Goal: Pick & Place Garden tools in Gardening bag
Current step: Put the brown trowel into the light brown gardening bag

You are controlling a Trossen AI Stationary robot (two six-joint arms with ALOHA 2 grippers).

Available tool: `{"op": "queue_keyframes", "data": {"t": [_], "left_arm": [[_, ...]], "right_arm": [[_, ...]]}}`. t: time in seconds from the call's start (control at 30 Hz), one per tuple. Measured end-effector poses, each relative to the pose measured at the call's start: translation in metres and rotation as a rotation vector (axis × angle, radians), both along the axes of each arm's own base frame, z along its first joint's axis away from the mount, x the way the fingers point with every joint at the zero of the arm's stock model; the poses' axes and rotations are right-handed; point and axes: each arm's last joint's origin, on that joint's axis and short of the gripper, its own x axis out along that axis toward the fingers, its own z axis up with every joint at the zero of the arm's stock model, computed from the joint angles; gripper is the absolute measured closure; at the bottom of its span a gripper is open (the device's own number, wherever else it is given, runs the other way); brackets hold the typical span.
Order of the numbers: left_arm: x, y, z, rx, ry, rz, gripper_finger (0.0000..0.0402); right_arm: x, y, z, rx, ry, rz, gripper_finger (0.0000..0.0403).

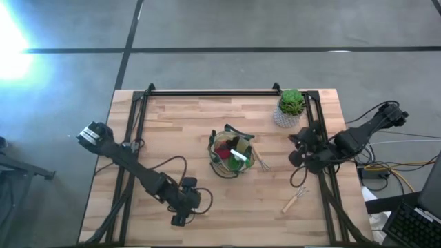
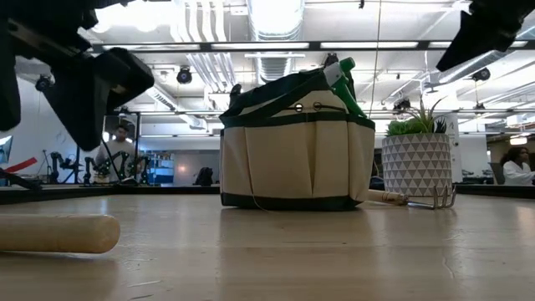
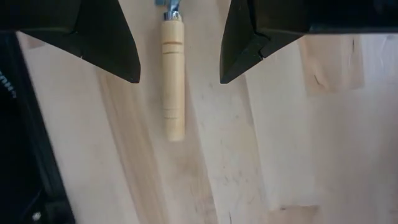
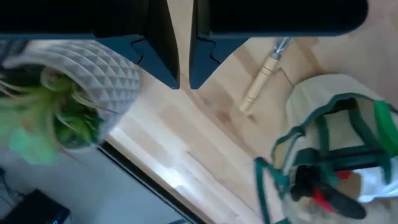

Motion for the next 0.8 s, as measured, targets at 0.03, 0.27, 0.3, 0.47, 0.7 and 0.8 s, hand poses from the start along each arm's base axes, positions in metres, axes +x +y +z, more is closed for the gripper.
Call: {"op": "queue_keyframes", "data": {"t": [0.03, 0.27, 0.3, 0.47, 0.7, 0.8], "left_arm": [[0.001, 0.000, -0.002, 0.008, 0.003, -0.009, 0.0179], [0.004, 0.000, -0.011, 0.028, 0.027, -0.035, 0.0179], [0.005, 0.001, -0.011, 0.027, 0.030, -0.034, 0.0179], [0.008, 0.004, -0.011, 0.031, 0.018, -0.036, 0.0179], [0.015, 0.004, -0.018, -0.019, 0.000, -0.083, 0.0179], [0.018, 0.002, -0.028, -0.010, -0.006, -0.119, 0.0179]], "right_arm": [[-0.005, -0.003, 0.002, 0.009, -0.008, -0.015, 0.0377], [-0.047, -0.029, 0.015, 0.022, -0.129, -0.065, 0.0394], [-0.052, -0.032, 0.017, 0.027, -0.150, -0.058, 0.0394], [-0.075, -0.045, 0.023, 0.041, -0.219, -0.008, 0.0394], [-0.098, -0.059, 0.025, 0.037, -0.276, 0.047, 0.0394], [-0.105, -0.063, 0.025, 0.047, -0.304, 0.052, 0.0394]]}}
